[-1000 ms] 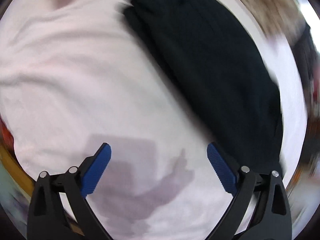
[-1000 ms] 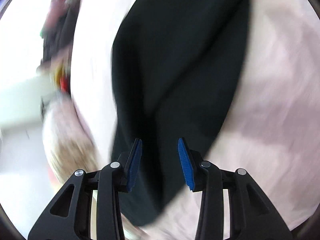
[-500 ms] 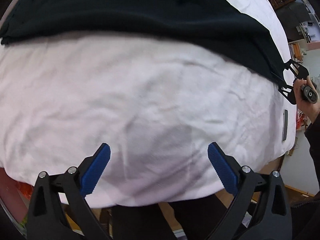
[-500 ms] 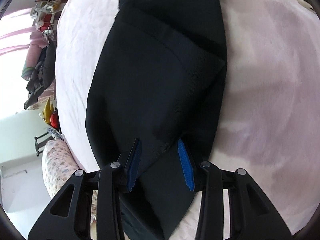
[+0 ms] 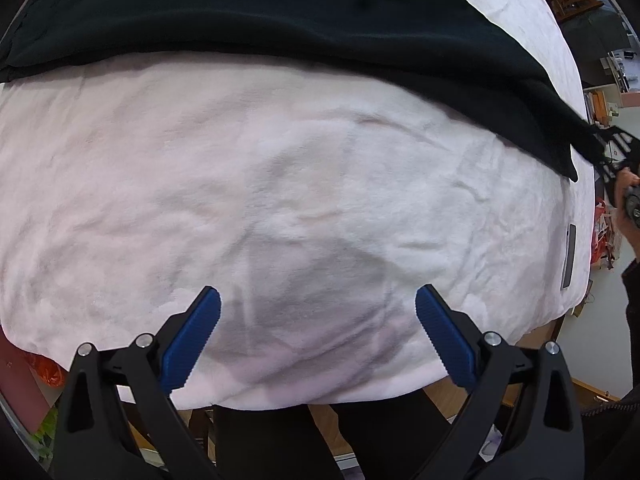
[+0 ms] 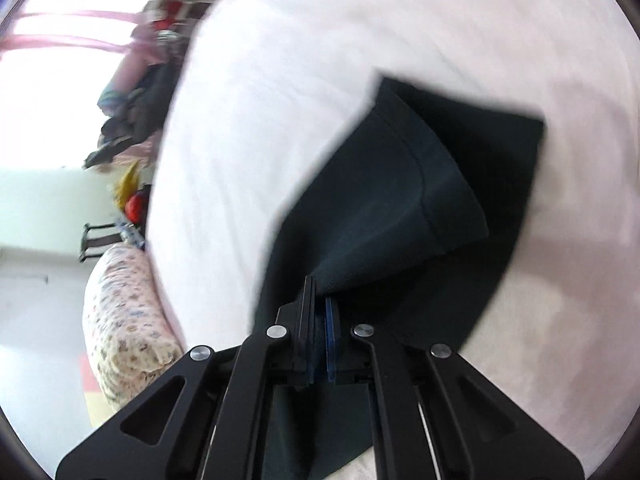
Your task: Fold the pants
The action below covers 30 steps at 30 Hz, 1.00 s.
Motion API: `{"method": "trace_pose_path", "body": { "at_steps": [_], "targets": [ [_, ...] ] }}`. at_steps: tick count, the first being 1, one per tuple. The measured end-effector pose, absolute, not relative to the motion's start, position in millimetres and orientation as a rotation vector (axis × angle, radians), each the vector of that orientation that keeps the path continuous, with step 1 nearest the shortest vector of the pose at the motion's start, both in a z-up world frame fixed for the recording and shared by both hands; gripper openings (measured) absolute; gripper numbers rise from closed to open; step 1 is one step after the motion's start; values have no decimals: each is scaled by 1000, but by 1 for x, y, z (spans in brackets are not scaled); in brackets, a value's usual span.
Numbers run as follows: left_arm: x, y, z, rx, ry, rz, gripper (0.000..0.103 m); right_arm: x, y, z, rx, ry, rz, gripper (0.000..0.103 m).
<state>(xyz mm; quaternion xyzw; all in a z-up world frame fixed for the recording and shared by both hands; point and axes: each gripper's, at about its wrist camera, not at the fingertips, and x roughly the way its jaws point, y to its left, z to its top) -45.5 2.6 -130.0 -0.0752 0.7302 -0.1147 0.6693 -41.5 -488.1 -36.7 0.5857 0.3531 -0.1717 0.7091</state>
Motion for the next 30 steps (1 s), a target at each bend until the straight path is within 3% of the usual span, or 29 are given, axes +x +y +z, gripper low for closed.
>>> {"method": "trace_pose_path", "body": {
  "at_steps": [5,11,22,28,30],
  "targets": [
    [-47,-9,-132,-163,1654,-290,98,-66,-513,-12,1247,740,-397,4],
    [-49,-17,-139,-157,1673,-304,98,-83,-521,-89,1287,1006,-560,4],
    [-50,-12,-143,-194,1693,-274,98,-99,-532,-113,1546,941,-562,9],
    [-53,-18,-144,-175,1692,-300,98,-53,-519,-57,1157,896,-447,8],
    [-53,-19,-145,-185,1697,-295,98,-45,-519,-64,1116,977,-499,8]
  ]
}}
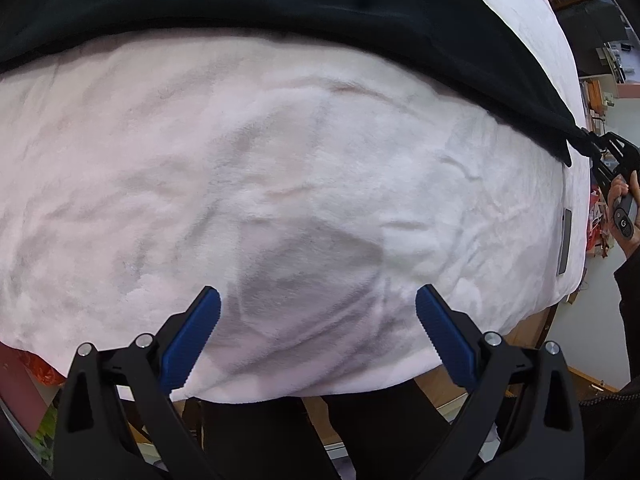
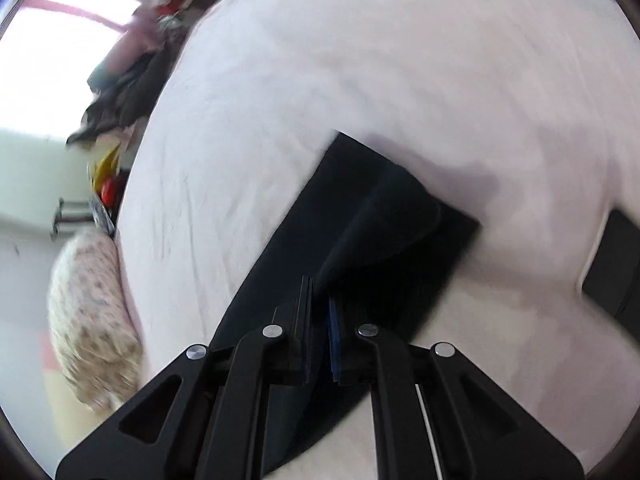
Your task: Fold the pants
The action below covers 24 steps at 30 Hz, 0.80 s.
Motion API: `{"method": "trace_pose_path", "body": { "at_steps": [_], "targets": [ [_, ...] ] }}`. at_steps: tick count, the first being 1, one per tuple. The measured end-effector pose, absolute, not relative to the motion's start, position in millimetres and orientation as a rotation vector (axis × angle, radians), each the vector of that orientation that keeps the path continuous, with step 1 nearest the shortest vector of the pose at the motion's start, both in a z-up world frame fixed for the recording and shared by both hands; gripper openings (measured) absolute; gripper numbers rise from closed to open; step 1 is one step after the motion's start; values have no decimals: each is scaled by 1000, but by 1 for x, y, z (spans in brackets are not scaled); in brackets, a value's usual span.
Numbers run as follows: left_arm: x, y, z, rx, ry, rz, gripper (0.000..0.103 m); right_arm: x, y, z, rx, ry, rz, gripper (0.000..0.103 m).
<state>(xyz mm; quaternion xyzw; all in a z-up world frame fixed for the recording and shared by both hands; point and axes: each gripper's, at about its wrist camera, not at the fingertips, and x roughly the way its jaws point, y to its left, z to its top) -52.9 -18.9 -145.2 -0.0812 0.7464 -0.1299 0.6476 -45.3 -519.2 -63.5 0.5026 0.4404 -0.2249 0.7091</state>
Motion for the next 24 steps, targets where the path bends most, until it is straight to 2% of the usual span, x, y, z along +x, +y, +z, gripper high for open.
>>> {"method": "trace_pose_path", "body": {
  "at_steps": [3,4,5,6,8,11,14,19,24],
  "targets": [
    [-53,-19,-145,-198,1699,-293,98,-56,-525,-94,1166,1145,-583,8],
    [-53,-18,-144,-197,1697,-297,98,-62,-526,-97,1189,1149,-575,8],
    [-52,-19,-143,-192,1694,-300,98,-69,-527,-99,1214,1140,-569,16],
    [-52,-18,-143,-189,1694,-302,98,-75,-528,-96,1210,1141,-587,36],
    [-51,-17,-145,-191,1696,-298,98,-86,-531,-91,1203,1115,-608,48],
    [-49,-14,-147,-211,1707,-285,98,-104,-539,-85,1244,1035,-664,48],
    [-50,-15,-148,-205,1715,-289,98,-99,-545,-53,1073,918,-735,48],
    [-50,-20,-151,-186,1724,-300,98,-26,-545,-48,783,1069,-574,48],
    [-50,-24,-153,-188,1730,-286,98,19,-562,-55,687,1128,-493,48]
  ]
}}
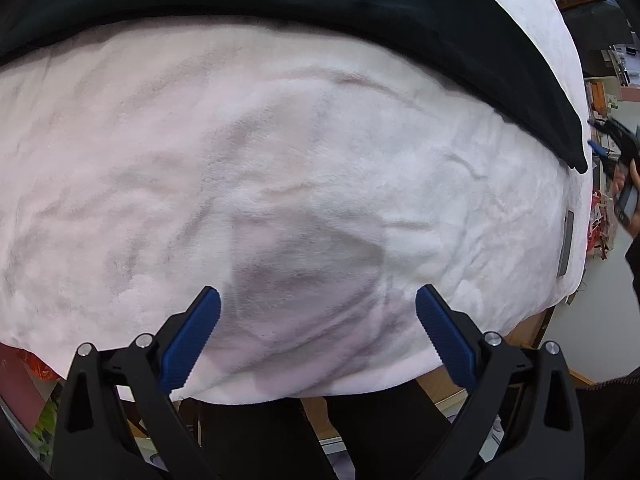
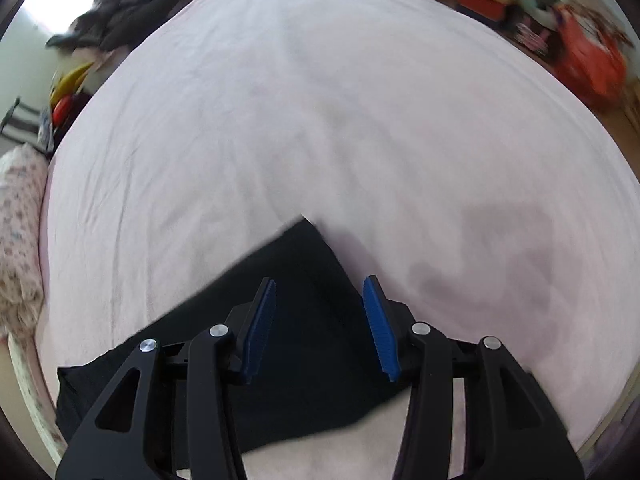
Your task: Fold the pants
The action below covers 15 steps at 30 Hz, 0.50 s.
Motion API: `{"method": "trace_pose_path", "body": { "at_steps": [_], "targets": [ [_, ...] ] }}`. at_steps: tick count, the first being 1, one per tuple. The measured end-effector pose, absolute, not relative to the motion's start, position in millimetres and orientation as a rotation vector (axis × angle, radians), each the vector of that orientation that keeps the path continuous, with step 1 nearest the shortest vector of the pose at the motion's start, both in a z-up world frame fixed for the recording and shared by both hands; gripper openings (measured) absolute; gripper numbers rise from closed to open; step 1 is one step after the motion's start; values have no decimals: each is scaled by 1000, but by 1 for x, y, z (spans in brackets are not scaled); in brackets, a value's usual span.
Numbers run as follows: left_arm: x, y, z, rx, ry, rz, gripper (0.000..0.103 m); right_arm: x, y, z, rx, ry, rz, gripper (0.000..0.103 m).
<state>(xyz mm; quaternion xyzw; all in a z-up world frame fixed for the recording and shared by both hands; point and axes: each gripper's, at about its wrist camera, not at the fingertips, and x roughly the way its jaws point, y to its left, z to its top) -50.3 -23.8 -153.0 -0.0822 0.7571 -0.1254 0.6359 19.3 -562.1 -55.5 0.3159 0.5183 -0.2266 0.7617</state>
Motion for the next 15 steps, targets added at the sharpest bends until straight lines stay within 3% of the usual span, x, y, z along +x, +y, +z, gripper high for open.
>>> {"method": "trace_pose_path", "body": {
  "at_steps": [5,6,8,15],
  "targets": [
    [-51,-24,-159,-206,1742,-255,98,40,-565,-81,728,1215,-497,48],
    [-51,-25,-160,-212,1745,-248,98,39,-565,-87,750,1220,-488,40],
    [-50,-26,-161,-220,1749,-242,98,39,-561,-87,744,1193,-449,11],
    [-47,-36,-162,-215,1746,-251,98,52,-561,-64,676,1094,-409,9]
  ]
}}
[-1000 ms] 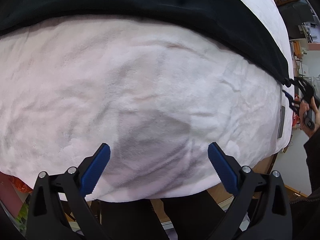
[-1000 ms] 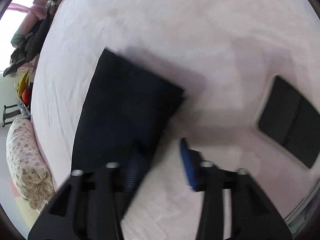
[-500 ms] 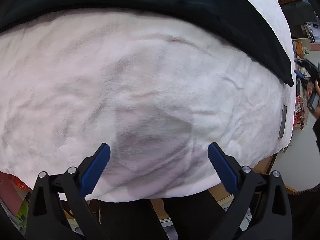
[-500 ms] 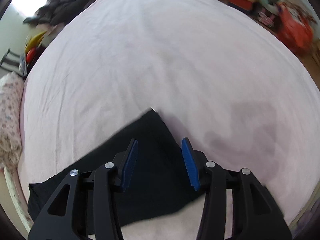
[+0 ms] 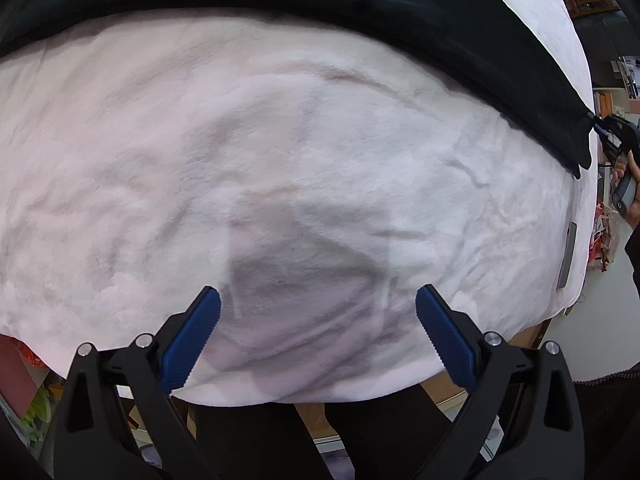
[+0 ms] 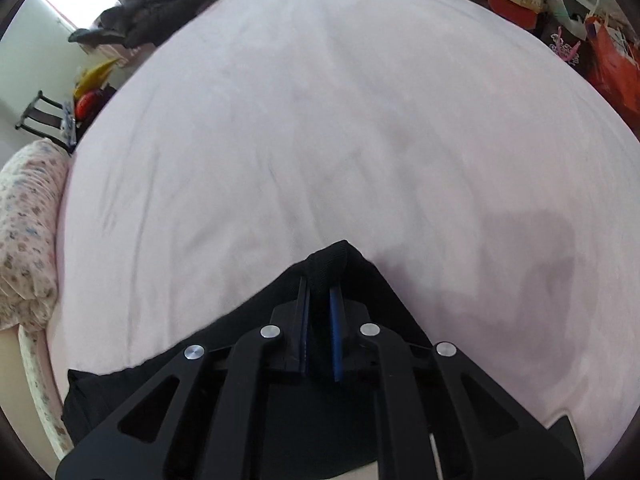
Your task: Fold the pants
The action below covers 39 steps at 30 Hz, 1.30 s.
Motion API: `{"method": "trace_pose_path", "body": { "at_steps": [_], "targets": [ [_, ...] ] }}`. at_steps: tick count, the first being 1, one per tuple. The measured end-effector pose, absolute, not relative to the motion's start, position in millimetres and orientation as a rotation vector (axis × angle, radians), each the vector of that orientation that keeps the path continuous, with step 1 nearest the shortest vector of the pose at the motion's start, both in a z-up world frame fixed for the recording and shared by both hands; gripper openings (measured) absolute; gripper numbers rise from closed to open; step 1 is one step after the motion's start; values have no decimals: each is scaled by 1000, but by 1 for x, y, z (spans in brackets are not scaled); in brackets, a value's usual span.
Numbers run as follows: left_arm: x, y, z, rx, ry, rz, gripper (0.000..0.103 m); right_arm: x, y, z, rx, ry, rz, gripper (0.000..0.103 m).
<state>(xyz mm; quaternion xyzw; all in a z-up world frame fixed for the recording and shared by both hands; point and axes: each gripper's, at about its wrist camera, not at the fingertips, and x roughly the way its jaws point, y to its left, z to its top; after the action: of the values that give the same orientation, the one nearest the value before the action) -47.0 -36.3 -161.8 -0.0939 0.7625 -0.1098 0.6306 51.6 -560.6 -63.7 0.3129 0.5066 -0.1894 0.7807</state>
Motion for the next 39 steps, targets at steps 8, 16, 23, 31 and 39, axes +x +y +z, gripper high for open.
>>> {"method": "trace_pose_path", "body": {
  "at_steps": [8,16,23,31,39],
  "targets": [
    [-46,-43,-161,-209,1755,-272,98,31,-581,-69,693,1147,-546,40],
    [-44,-42,-163,-238,1763,-283,98,-41,-570,-55,866,1065,-601,49],
    [-42,-36,-156,-206,1744,-308,98,-86,-561,-78,1109,1048,-656,49],
    [-49,-14,-160,-243,1764,-264,98,-86,-570,-104,1278,968,-682,51],
    [-51,1,-159,-273,1764,-251,99,-89,-556,-106,1234,913,-692,29]
  ]
}}
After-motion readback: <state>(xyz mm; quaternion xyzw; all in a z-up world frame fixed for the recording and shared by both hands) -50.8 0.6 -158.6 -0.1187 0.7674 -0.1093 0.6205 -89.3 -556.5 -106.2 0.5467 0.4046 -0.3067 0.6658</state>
